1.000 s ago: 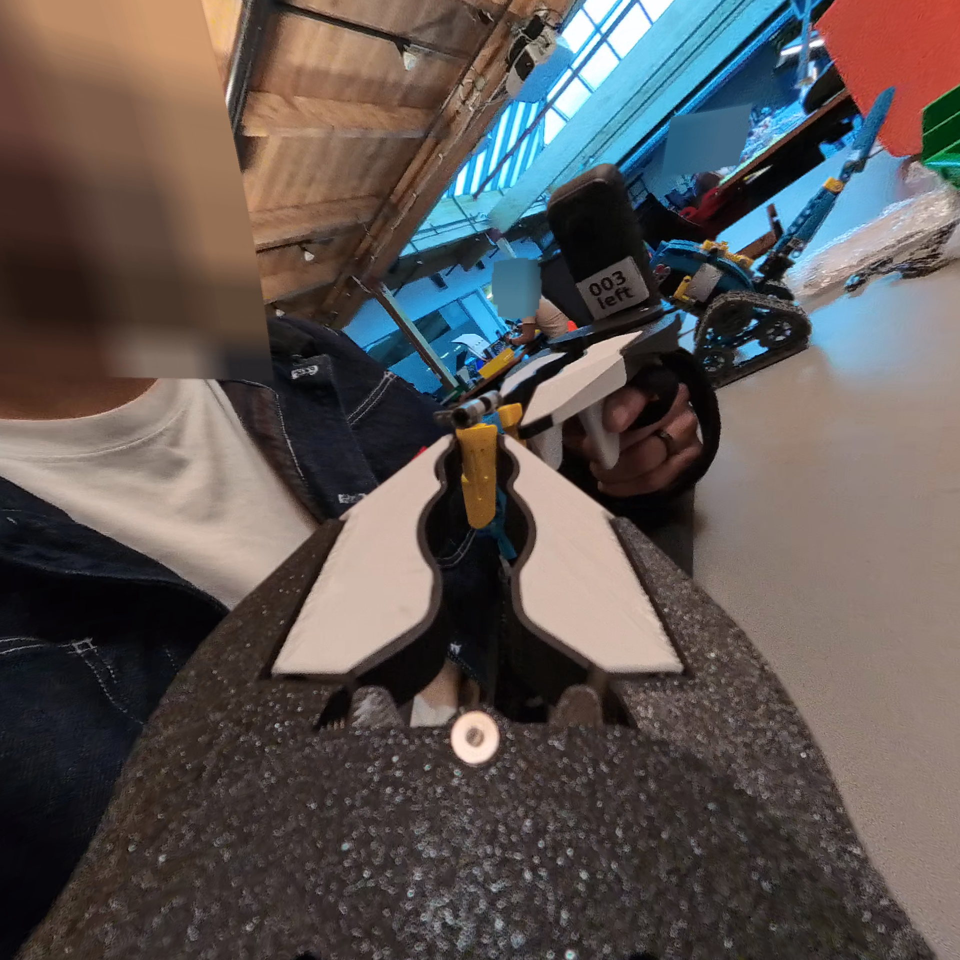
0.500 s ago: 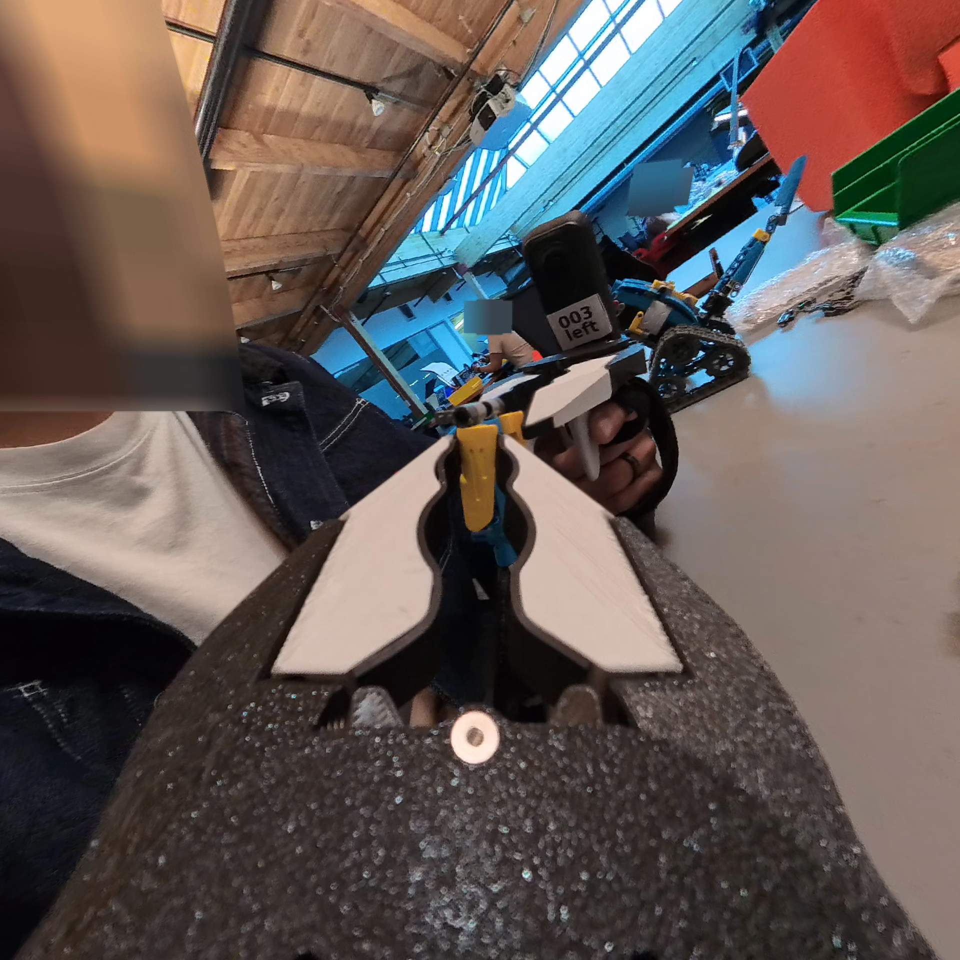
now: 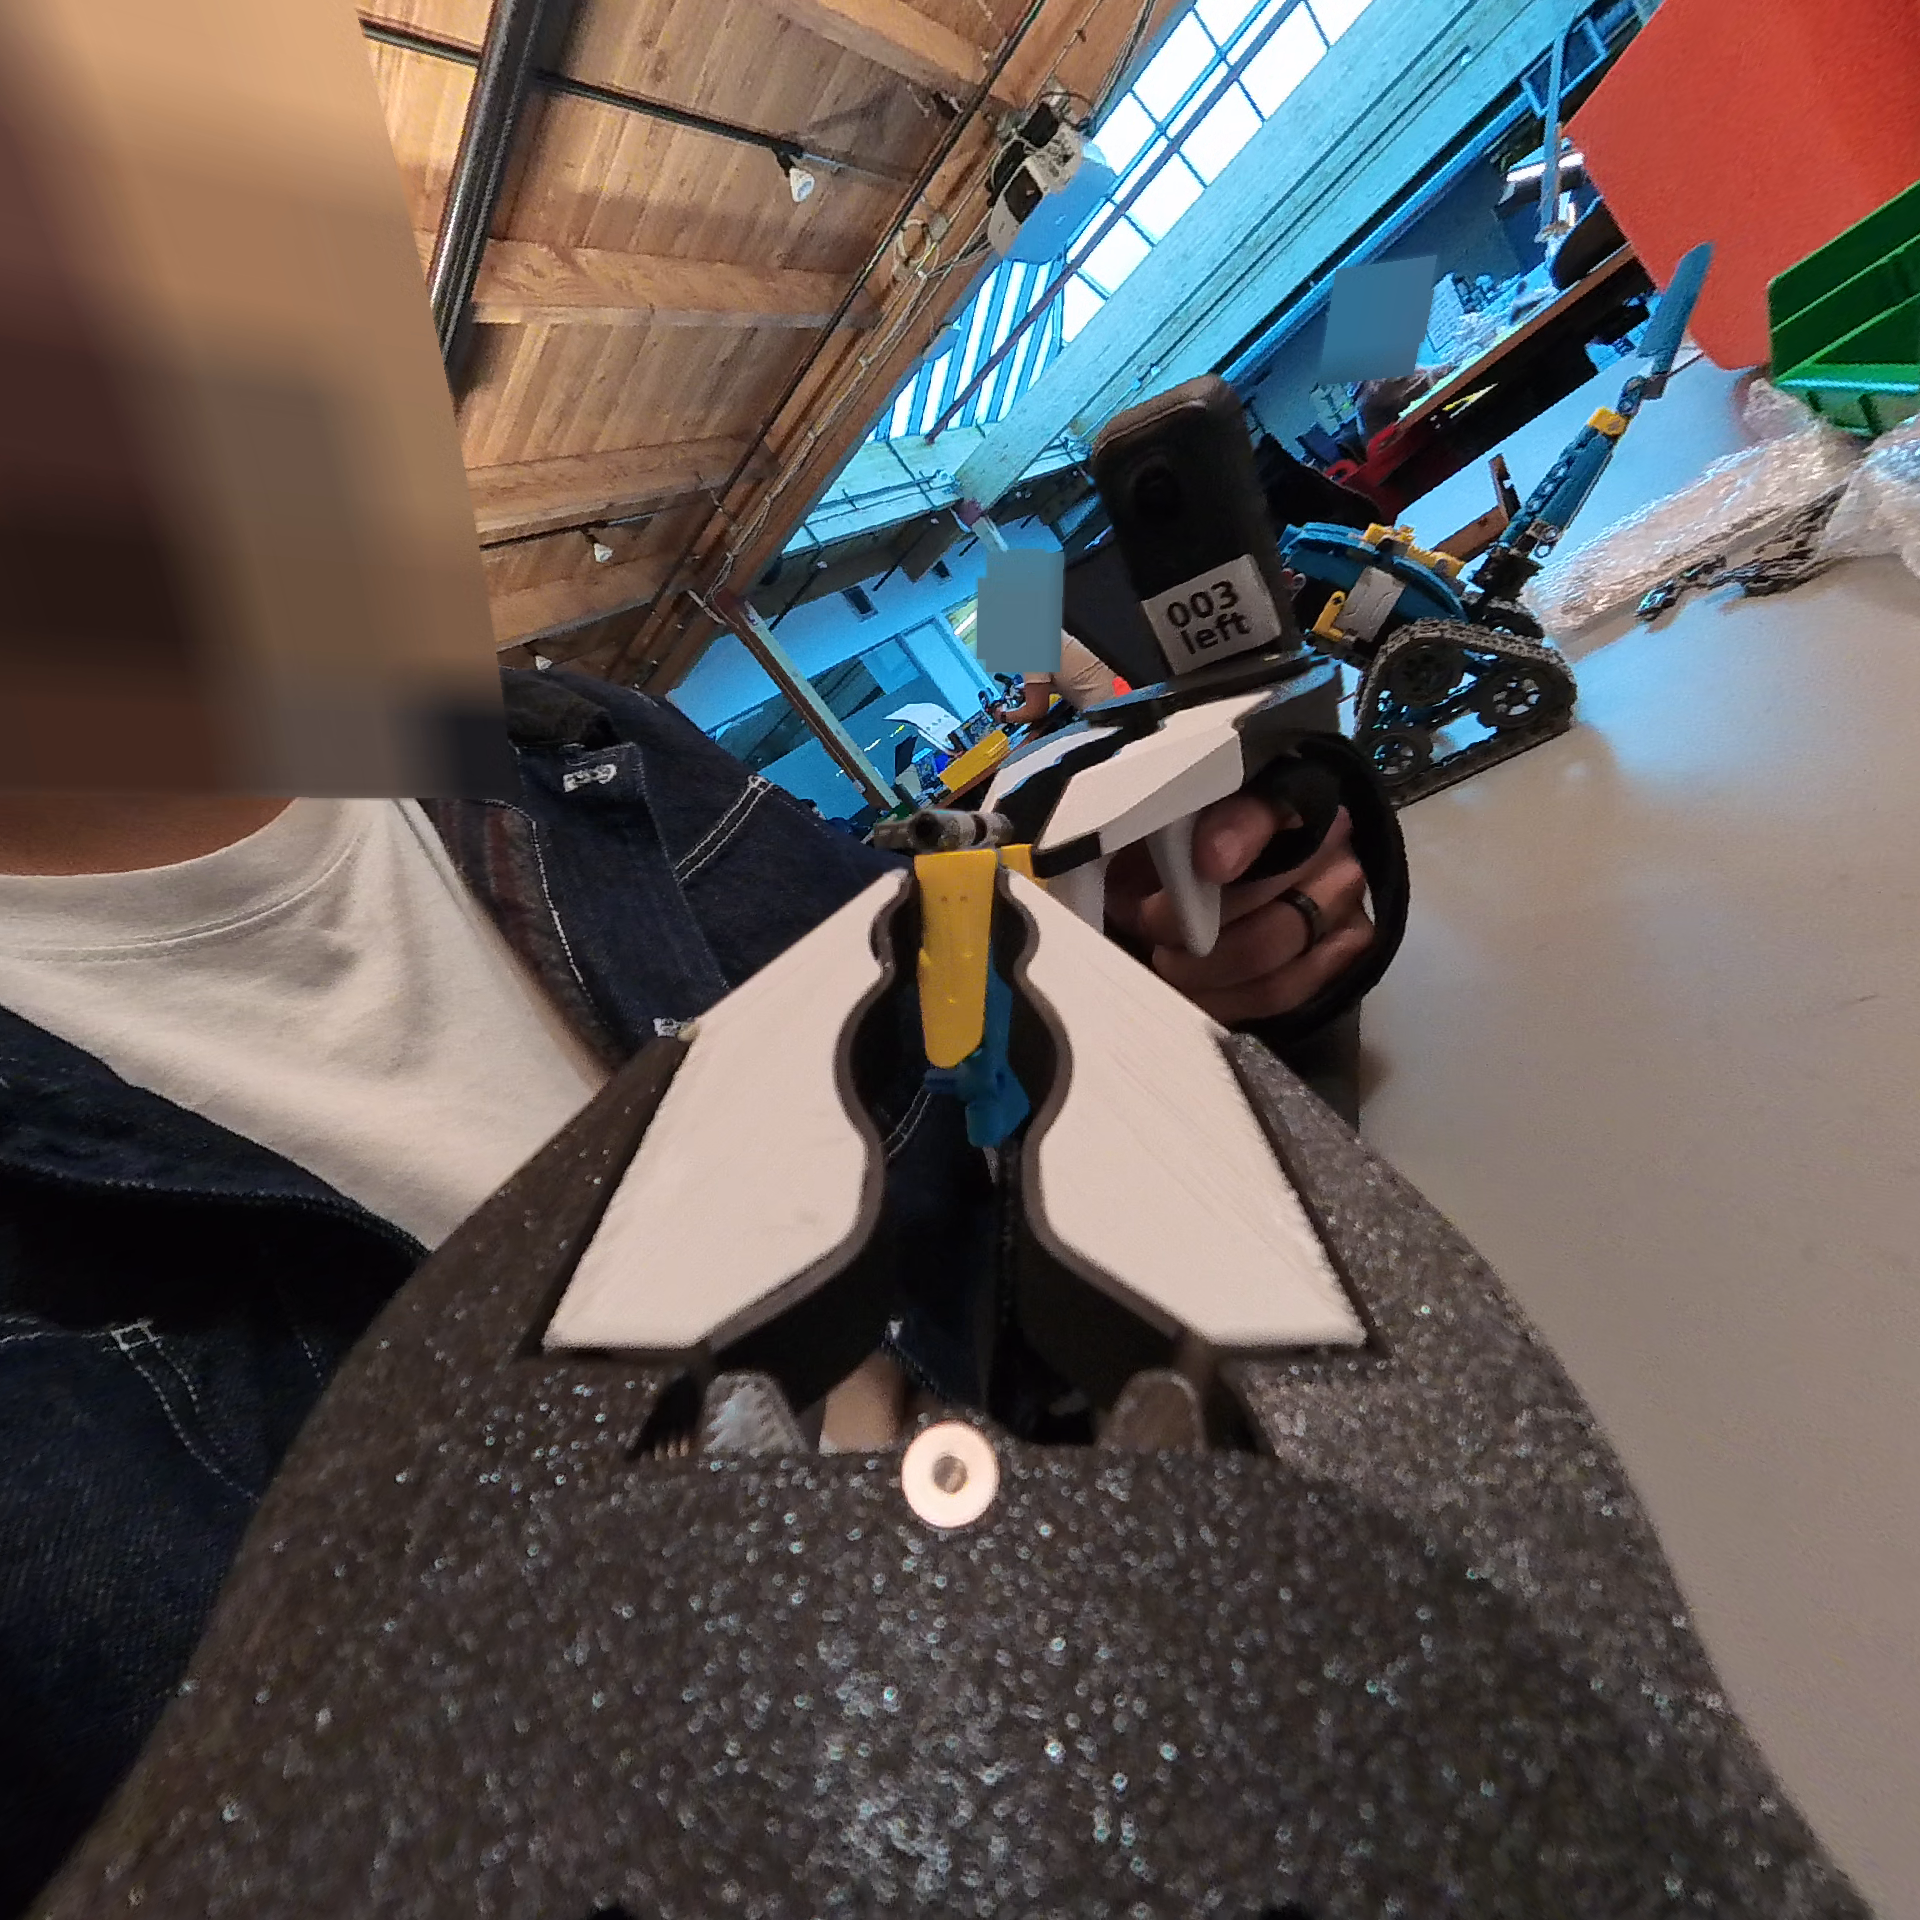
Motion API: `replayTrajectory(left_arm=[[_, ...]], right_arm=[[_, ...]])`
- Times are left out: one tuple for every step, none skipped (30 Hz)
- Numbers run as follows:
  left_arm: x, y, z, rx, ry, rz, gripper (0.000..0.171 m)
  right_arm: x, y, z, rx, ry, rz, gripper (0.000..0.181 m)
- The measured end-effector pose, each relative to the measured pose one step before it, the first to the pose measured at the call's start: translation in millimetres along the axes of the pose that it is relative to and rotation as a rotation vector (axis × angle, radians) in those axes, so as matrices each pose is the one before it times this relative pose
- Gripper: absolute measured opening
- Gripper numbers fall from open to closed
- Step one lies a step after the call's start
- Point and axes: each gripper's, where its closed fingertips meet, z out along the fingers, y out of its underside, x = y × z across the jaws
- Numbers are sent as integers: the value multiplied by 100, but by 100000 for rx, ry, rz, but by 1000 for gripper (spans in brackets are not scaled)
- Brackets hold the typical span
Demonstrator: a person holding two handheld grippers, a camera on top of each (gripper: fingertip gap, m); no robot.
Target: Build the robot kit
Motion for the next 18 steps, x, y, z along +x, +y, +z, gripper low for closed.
replayTrajectory(left_arm=[[108, 25, 30, -105, 940, -746, 14], [30, 47, 27, -210, 201, -49, 14], [27, 75, 22, -442, 235, -165, 14], [14, 20, 17, -89, 298, -287, 14], [-48, -23, -14, 176, -113, -130, 14], [-149, -48, -51, 235, -705, -200, 14], [-349, -49, -86, 320, -1720, -330, 14], [-568, 11, -106, 125, -2633, -1002, 14], [-766, 106, -117, -271, -3269, -1888, 14], [-1041, 39, -186, 321, -4720, -2183, 14], [-1161, -80, -268, 1078, -5154, -2287, 14], [-1099, -171, -329, 1338, -4612, -2691, 14], [-1159, -259, -367, 1823, -4862, -2884, 14], [-1016, -260, -334, 1920, -3935, -3164, 14], [-617, -228, -252, 1746, -1224, -3868, 14], [-381, -160, -150, 1281, -103, -3533, 14], [-315, -138, -97, 1058, -496, -2324, 14], [-237, -137, -74, 926, -595, -1303, 14]], right_arm=[[-99, 54, 38, -377, -456, -315, 12], [-44, -33, 8, 187, -176, -114, 12], [4, -4, -15, -21, -46, 123, 12], [-25, -17, 13, 76, -70, -107, 12], [23, -44, 21, 260, 394, -578, 12], [118, -61, -22, 313, 944, -471, 13], [276, -122, -73, 748, 1646, -116, 13], [571, -239, -189, 1362, 3400, -195, 13], [800, -328, -343, 1658, 4799, -729, 15], [768, -566, -462, 2835, 4918, -744, 22], [830, -623, -469, 2980, 5674, -1058, 32], [1196, -428, -420, 1735, 8656, -3601, 33], [1295, -127, -273, 118, 10516, -7111, 35], [1046, 11, -51, -704, 10307, -8941, 41], [820, 152, 146, -1372, 9987, -10126, 46], [299, 399, 336, -2478, 7228, -10852, 47], [-37, 435, 452, -2821, 5522, -10192, 51], [-54, 448, 476, -3183, 5903, -9662, 54]])
